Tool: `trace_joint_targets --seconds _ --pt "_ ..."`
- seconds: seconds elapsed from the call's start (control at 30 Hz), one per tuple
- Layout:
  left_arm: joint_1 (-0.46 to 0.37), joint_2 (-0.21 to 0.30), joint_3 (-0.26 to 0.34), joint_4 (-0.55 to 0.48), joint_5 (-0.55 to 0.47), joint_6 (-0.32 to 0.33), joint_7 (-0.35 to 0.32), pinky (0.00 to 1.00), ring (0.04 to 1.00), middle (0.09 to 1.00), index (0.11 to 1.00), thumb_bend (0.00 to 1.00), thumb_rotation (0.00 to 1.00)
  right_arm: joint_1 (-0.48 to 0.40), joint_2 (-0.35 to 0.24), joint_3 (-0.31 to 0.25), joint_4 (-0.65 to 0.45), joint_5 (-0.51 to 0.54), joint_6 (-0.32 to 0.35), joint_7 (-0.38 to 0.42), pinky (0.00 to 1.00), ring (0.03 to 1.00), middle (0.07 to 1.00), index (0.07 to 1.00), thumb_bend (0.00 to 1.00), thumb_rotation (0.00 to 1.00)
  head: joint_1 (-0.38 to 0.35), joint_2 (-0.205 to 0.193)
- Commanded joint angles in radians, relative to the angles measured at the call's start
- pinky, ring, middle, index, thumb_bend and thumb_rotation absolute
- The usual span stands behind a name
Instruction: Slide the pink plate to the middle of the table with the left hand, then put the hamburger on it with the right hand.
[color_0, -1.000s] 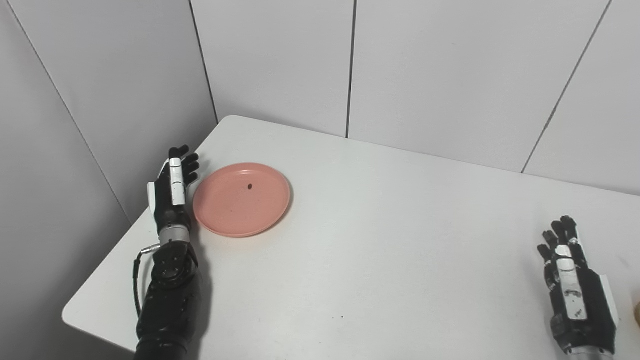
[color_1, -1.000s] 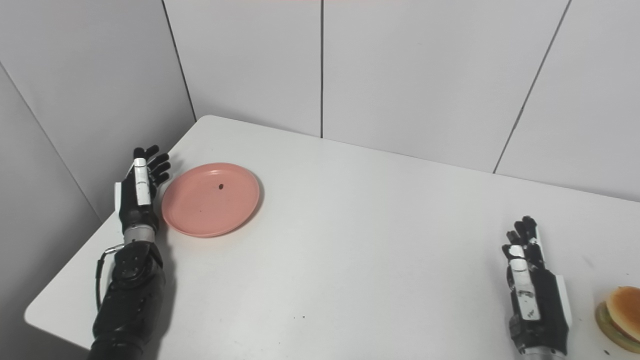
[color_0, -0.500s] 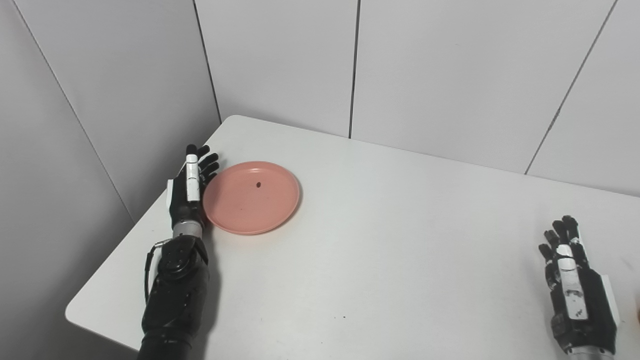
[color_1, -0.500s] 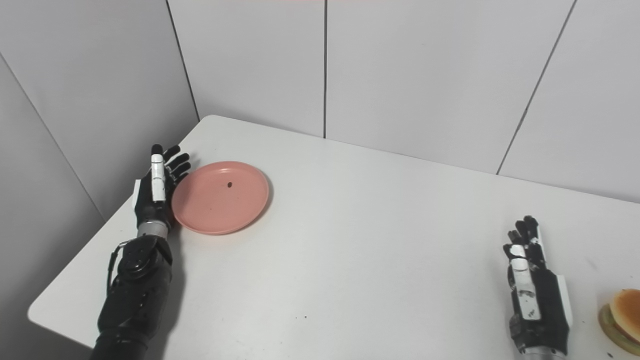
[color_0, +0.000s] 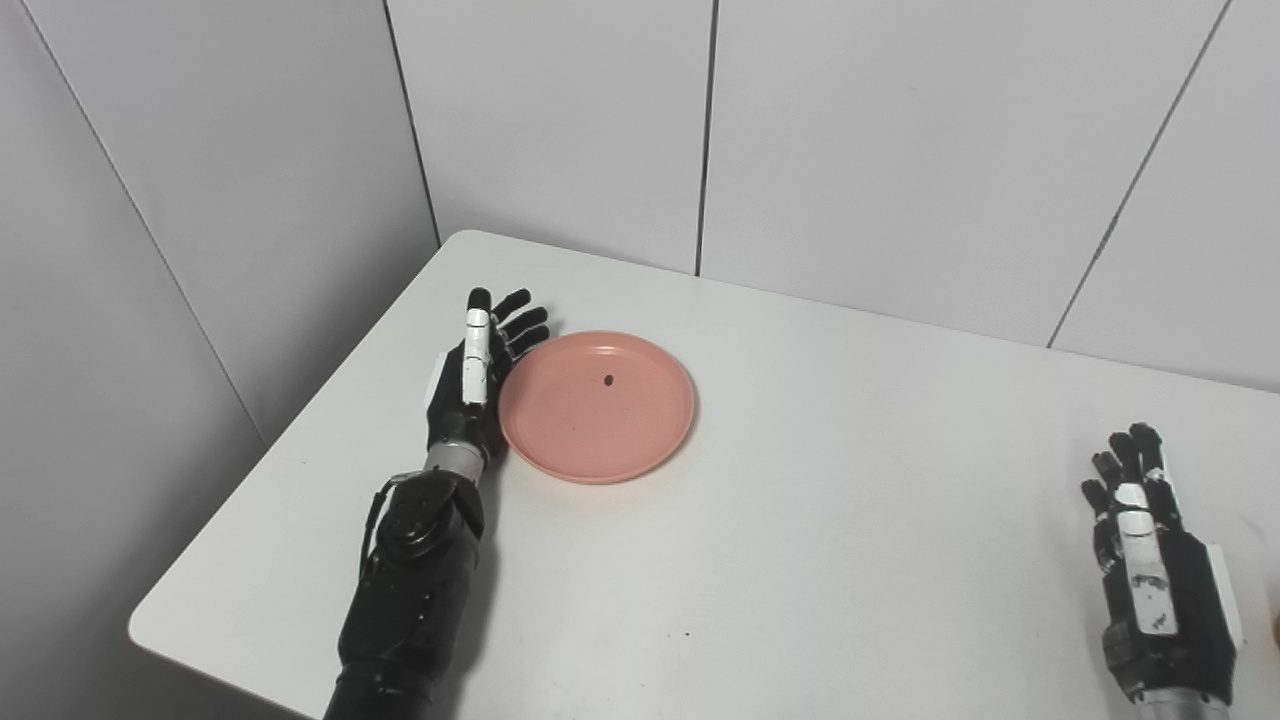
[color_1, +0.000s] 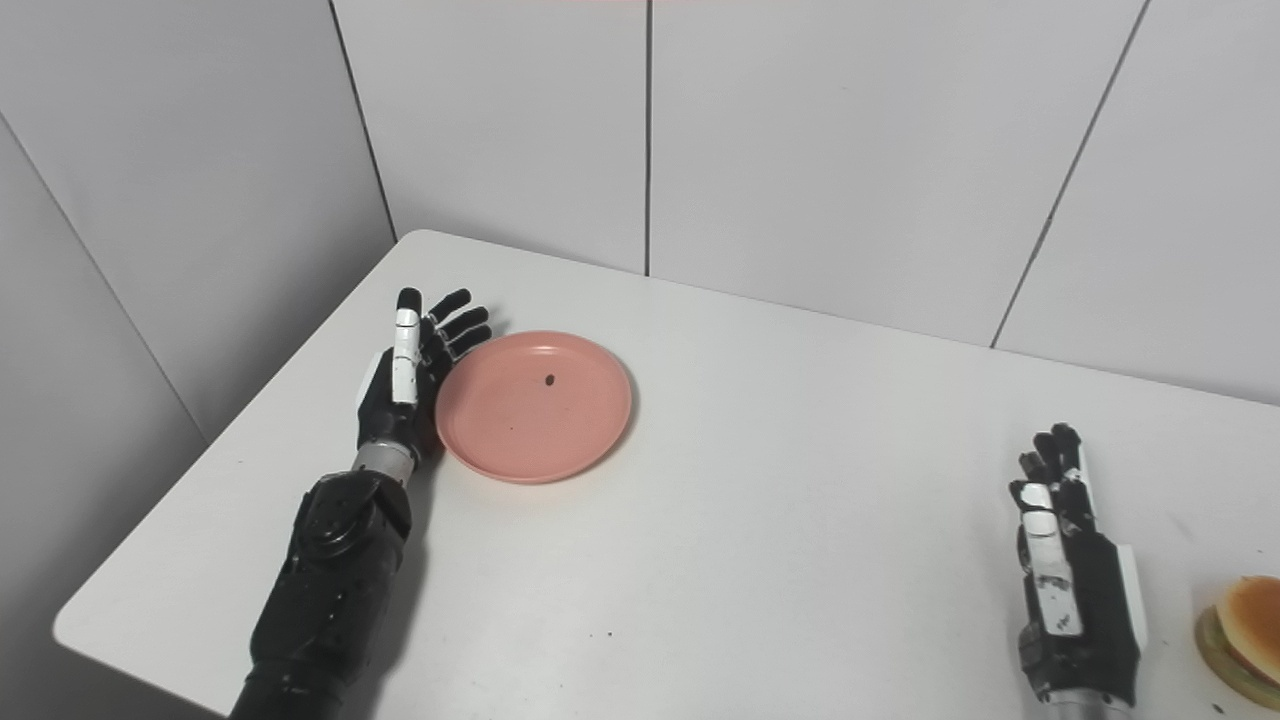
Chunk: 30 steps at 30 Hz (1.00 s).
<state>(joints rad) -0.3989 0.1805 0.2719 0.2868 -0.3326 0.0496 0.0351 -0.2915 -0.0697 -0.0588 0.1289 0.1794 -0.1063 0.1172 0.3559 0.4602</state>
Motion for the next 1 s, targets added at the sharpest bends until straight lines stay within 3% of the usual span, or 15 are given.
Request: trace_joint_targets --seconds 0.0,0.23,0.53,0.67,0.77,0.8,0.83,0.87,0.97 --pt "-0.022 -0.019 -0.027 -0.012 -0.003 0.017 -0.026 0.81 0.809 0.791 0.791 0.82 1.00 -0.016 0.000 -0.003 -0.013 -0.001 -0.025 0.000 1.00 1.000 0.995 1.000 0.58 0.79 -0.002 0.000" --pt "-0.016 -0.087 -0.102 -0.017 0.063 0.031 -0.013 0.81 0.817 0.791 0.786 0.79 1.00 -0.020 0.007 -0.003 -0.008 -0.007 -0.025 -0.008 1.00 0.999 0.979 0.990 0.60 0.77 -0.021 0.008" --pt "0.001 -0.159 -0.175 0.007 0.115 -0.036 -0.040 0.85 0.818 0.784 0.766 0.78 0.99 -0.020 0.015 0.008 -0.017 -0.017 -0.013 -0.008 1.00 0.998 0.979 0.995 0.57 0.75 -0.098 0.028" --pt "0.022 -0.188 -0.200 -0.025 0.131 -0.033 -0.050 0.84 0.817 0.792 0.772 0.75 1.00 -0.019 0.024 0.020 -0.024 -0.028 -0.011 -0.013 1.00 0.993 0.977 0.997 0.57 0.74 -0.177 0.042" --pt "0.055 -0.200 -0.219 -0.082 0.117 0.017 -0.064 0.88 0.832 0.807 0.792 0.74 1.00 -0.017 0.035 0.036 -0.031 -0.054 -0.008 -0.021 1.00 0.998 0.987 1.000 0.60 0.74 -0.278 0.052" --pt "0.064 -0.203 -0.222 -0.094 0.111 0.027 -0.071 0.88 0.835 0.809 0.794 0.74 1.00 -0.016 0.039 0.040 -0.033 -0.060 -0.010 -0.024 1.00 0.997 0.987 1.000 0.59 0.74 -0.278 0.052" --pt "0.070 -0.203 -0.222 -0.101 0.106 0.030 -0.079 0.90 0.842 0.813 0.800 0.73 1.00 -0.015 0.046 0.044 -0.037 -0.064 -0.011 -0.027 1.00 0.994 0.986 1.000 0.59 0.73 -0.335 0.058" --pt "0.077 -0.207 -0.224 -0.105 0.105 0.030 -0.084 0.90 0.844 0.814 0.801 0.73 1.00 -0.015 0.050 0.049 -0.037 -0.067 -0.015 -0.027 1.00 0.993 0.985 1.000 0.59 0.72 -0.335 0.058" --pt "0.101 -0.211 -0.237 -0.120 0.115 0.033 -0.098 0.88 0.839 0.809 0.798 0.71 1.00 -0.014 0.072 0.070 -0.039 -0.117 -0.023 -0.052 0.98 0.982 0.980 1.000 0.58 0.73 -0.436 0.057"
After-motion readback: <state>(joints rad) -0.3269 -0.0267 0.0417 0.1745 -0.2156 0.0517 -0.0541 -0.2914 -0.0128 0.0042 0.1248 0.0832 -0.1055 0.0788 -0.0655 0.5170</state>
